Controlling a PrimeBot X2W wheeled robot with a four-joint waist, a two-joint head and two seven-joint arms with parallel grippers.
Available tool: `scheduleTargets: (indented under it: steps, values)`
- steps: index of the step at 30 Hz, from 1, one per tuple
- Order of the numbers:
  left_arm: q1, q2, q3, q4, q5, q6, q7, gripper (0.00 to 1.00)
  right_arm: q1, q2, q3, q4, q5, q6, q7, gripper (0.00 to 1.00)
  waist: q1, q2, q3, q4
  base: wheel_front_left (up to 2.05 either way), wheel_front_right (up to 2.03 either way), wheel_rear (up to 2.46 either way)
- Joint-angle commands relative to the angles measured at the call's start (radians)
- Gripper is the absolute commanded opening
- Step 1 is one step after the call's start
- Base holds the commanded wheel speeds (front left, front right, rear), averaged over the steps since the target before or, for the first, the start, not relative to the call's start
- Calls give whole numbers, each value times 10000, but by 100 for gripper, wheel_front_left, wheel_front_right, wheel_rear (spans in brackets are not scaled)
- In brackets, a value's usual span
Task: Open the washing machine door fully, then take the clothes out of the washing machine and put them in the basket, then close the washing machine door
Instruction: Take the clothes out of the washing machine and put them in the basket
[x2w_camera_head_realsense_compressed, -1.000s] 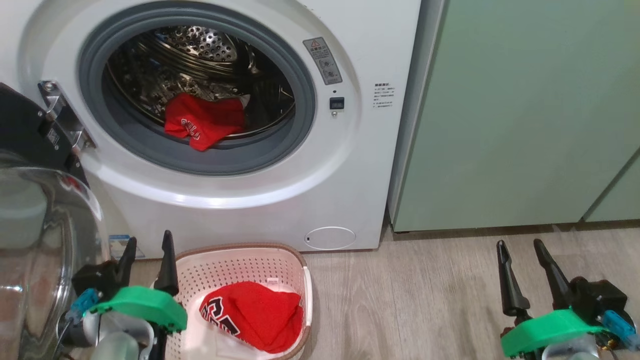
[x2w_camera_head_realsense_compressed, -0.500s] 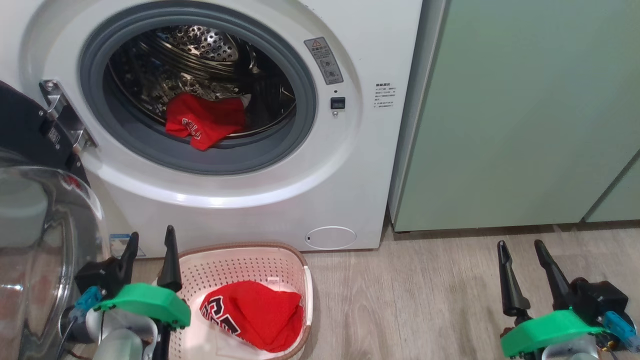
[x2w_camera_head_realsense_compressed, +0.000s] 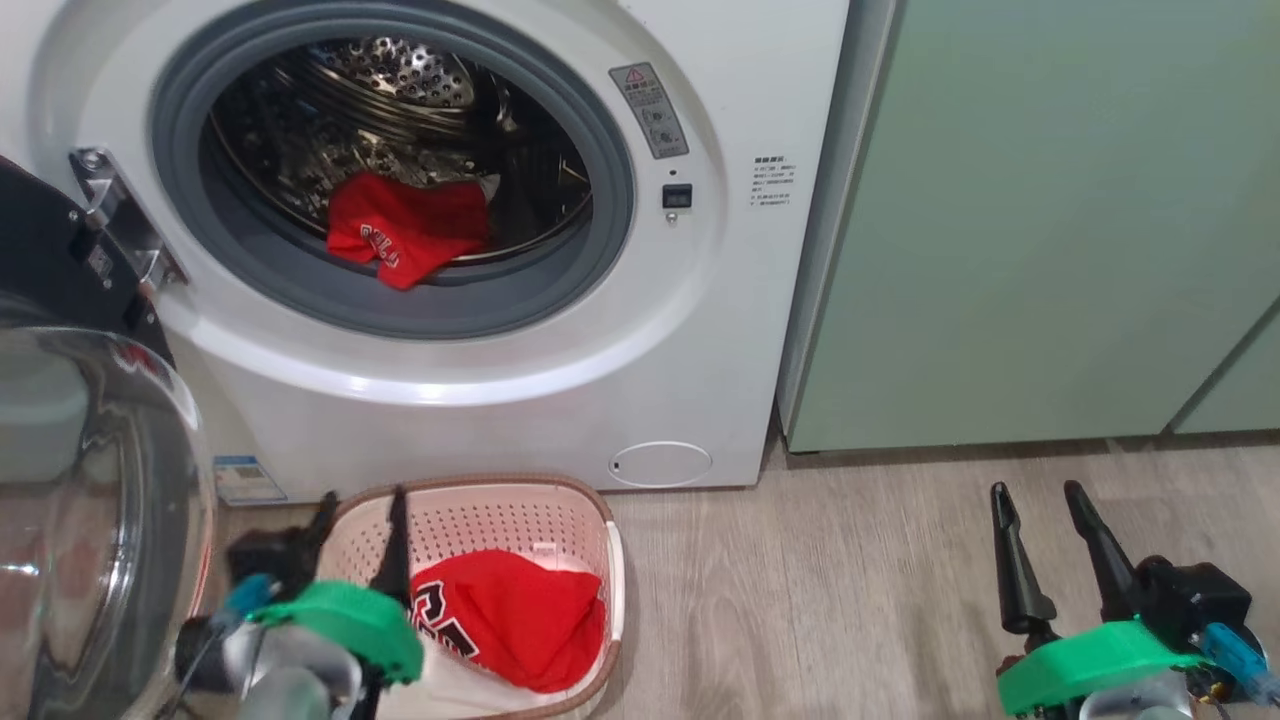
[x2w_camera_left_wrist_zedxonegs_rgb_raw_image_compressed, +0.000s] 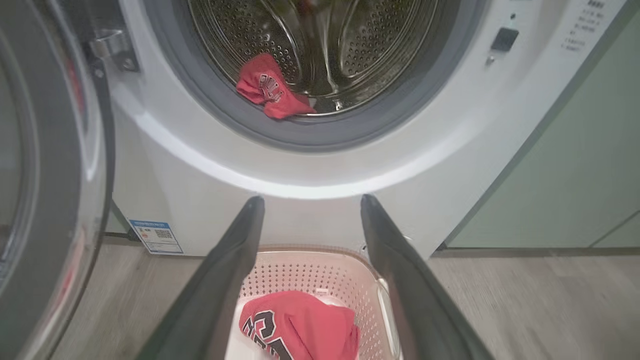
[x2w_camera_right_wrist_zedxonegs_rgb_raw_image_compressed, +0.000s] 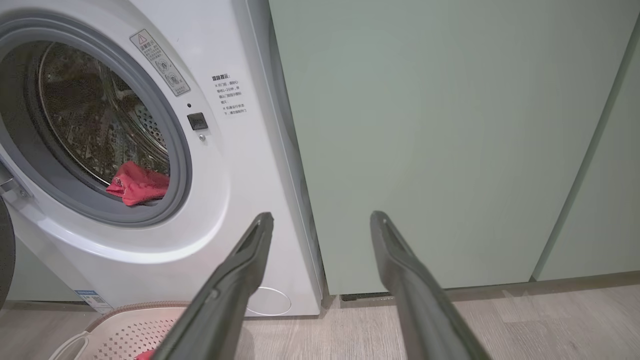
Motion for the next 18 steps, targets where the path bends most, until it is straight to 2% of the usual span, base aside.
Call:
scheduleTargets:
  steps: [1,7,13,18]
  values:
    - [-821,111,174,-149,117,-28,-63,100,-297,-103,230,-259,1,65,-92,100,0,-1,54,-38,0,0,0]
    - [-2540,111,-435,1240,497,387,812,100,-496,-139,404,-214,29,65,-92,100,0,-1,621,-407,0,0,0]
    - [-4917,300,-860,2307,937,805,2496,100,-1081,-82,411,-284,110,65,-92,100,0,-1,1963,-911,0,0,0]
    - [-7005,688,-1134,3053,1365,1252,3630,100,-1616,87,473,-326,184,65,-92,100,0,-1,3149,-1394,0,0,0]
